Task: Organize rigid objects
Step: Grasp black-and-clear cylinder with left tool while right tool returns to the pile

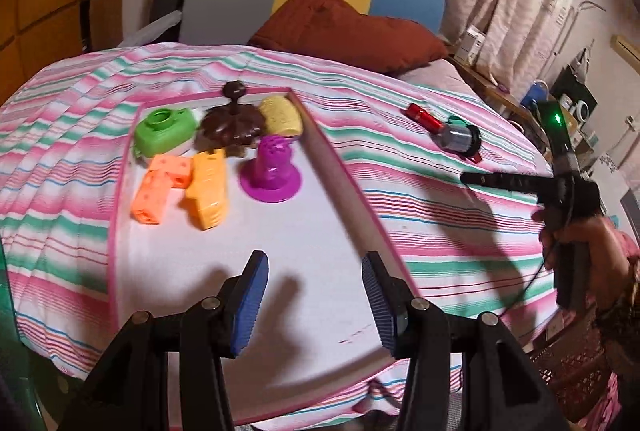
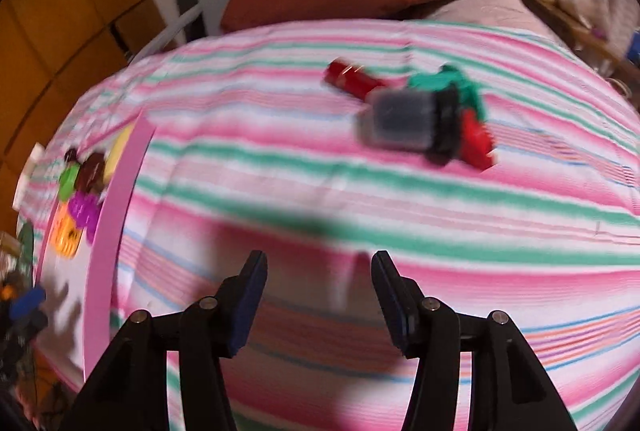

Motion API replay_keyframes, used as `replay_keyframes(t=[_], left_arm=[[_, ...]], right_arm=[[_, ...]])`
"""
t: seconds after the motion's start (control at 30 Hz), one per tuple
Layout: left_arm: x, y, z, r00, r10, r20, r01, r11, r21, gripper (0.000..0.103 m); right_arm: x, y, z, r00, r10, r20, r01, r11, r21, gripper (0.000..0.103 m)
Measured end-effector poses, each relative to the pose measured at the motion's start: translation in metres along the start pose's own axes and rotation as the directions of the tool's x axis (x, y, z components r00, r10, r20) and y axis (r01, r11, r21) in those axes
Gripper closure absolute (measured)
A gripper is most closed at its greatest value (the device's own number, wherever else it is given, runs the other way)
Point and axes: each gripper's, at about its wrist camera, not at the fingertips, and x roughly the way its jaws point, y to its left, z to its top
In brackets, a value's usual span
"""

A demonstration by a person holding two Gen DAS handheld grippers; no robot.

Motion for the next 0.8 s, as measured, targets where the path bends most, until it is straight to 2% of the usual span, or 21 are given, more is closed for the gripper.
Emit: replay_keyframes(t=[0.23, 0.4, 0.5, 0.57, 0.63, 0.73, 0.8], left_arm=[[0.0, -0.015, 0.003, 1.0, -0.001, -0.001, 0.001, 0.999, 0.04, 0.054], [0.004, -0.023, 0.004, 1.0, 0.012, -0.02, -0.011, 0.999, 0.053, 0.054], [0.004, -0.028, 0.004, 1.0, 0.019, -0.021, -0.017, 0.997, 0.07, 0.054], [0.003, -0.031, 0.005, 1.0, 0.023, -0.016, -0.021, 0.996, 0.081, 0.054], [0.005, -0.033, 0.005, 1.0, 0.021, -0.019, -0.019, 0.996, 0.081, 0.054], [0.009, -0.036, 0.008, 1.0, 0.007, -0.028, -0.005, 0.997, 0.078, 0.054], [0.012, -0.04, 0.01, 0.999, -0.008, -0.034, 0.01, 0.997, 0.076, 0.054]], right_arm=[[-0.012, -0.043, 0.037, 0.988, -0.025, 0.154, 0.01, 0.995, 0.097, 0.045], [0.006, -0.056, 0.065, 0.985, -0.013, 0.171, -0.013, 0.989, 0.148, 0.045], [0.019, -0.057, 0.073, 0.991, 0.025, 0.134, -0.049, 0.983, 0.175, 0.046], [0.026, -0.052, 0.07, 0.989, 0.111, 0.098, -0.128, 0.976, 0.178, 0.052], [0.027, -0.039, 0.059, 0.975, 0.213, 0.059, -0.221, 0.961, 0.169, 0.053], [0.021, -0.019, 0.04, 0.946, 0.325, 0.005, -0.323, 0.935, 0.151, 0.053], [0.01, -0.013, 0.029, 0.941, 0.339, 0.009, -0.338, 0.934, 0.116, 0.053]])
